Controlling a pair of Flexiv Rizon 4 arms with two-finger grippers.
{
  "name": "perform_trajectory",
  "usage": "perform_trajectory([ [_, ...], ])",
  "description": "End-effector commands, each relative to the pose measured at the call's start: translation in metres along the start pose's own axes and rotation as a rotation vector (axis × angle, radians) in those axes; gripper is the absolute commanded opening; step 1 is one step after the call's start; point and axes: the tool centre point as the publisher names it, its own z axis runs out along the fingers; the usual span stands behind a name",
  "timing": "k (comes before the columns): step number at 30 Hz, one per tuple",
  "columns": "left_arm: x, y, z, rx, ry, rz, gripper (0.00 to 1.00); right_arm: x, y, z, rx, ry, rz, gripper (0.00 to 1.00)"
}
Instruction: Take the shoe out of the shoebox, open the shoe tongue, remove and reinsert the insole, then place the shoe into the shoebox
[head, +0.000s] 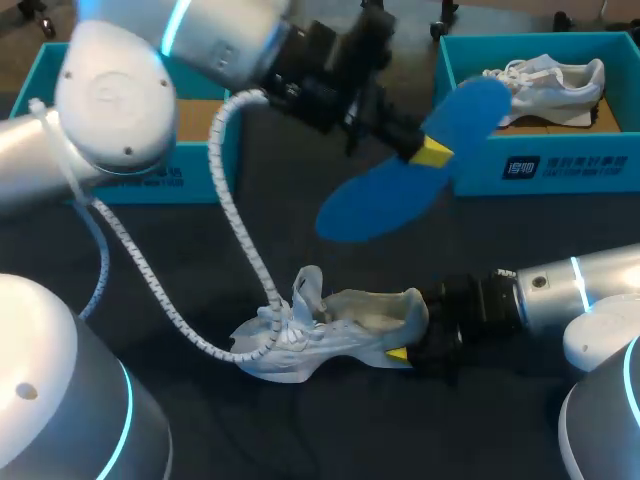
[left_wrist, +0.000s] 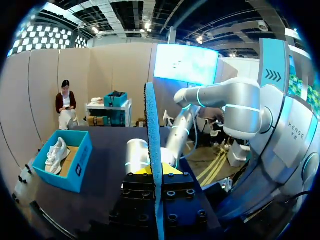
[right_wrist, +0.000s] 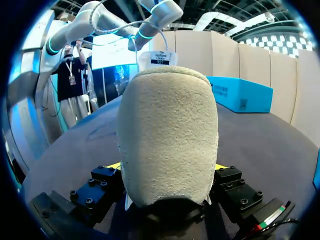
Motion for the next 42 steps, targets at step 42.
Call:
perform_trajectory([
  [42,0.084,-0.043,-0.125,0.286,-0.018,-0.039,0.00,0.000,0.000,0.002,0.003,-0.001,0.000,0.00],
])
